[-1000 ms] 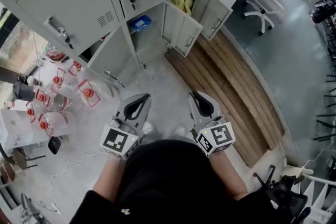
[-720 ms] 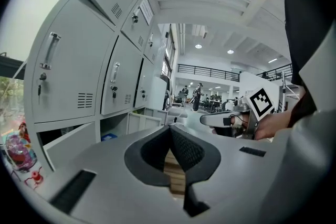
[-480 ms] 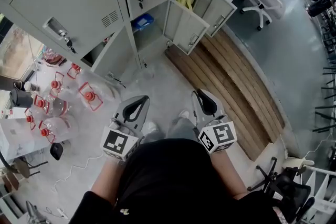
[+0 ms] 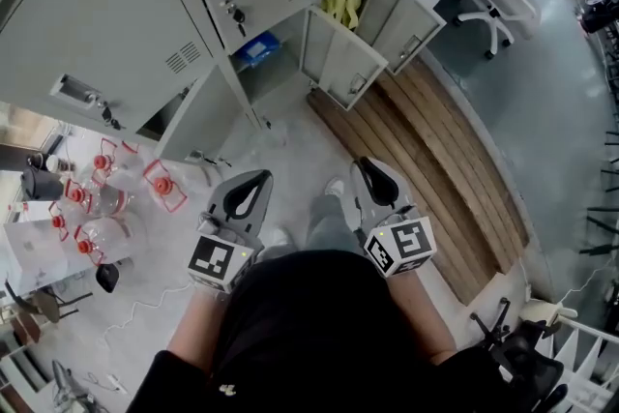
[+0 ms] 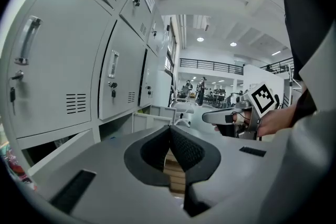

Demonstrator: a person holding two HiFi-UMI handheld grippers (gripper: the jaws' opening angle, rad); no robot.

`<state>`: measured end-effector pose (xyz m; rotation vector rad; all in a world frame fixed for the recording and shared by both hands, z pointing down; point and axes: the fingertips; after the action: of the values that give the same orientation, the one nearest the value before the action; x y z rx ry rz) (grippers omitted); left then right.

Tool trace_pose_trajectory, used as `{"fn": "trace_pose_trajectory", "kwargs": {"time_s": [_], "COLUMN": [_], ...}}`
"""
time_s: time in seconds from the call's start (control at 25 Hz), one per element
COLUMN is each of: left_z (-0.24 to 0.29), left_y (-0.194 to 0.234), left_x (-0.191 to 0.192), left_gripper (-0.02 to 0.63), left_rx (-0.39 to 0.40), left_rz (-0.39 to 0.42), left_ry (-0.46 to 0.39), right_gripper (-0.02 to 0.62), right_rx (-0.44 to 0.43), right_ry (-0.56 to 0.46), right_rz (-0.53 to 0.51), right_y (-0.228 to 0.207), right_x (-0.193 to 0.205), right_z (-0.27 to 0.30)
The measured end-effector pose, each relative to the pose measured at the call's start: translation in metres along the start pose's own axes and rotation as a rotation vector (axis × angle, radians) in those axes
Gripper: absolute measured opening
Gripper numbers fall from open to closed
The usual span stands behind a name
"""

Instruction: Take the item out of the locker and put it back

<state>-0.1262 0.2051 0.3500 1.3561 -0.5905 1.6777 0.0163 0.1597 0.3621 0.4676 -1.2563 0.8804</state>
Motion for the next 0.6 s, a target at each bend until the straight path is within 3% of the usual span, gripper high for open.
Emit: {"fn": "trace_pose_trajectory", "kwargs": {"time_s": [0.32,0.6], "left_z": [0.075,0.128], "left_y": [0.025,0.032], "left_x": [-0.021,-0.03], "left_gripper": [0.011,0.012], "left_rx": [-0.087,-0.164], "left_rz": [0.052,0.007], "left_ry": [-0.01,0.014], "right_gripper": [0.049,0.049], "right_rx": [-0.081,-0.147], "right_ry": [-0.02,-0.013], "right_rz": [0.01,0.003], "right_y": [-0.066,-0.115], "right_x": [-0.029,-0.038], "right_z": [0.051,0.075]}}
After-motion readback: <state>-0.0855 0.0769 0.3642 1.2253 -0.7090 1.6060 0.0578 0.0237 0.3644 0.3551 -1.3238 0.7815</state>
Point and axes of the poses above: the fingertips, and each gripper's own axes: z forward along the fingers, y to its left, x out of its underside, and after that the axes turned 1 degree about y, right-handed
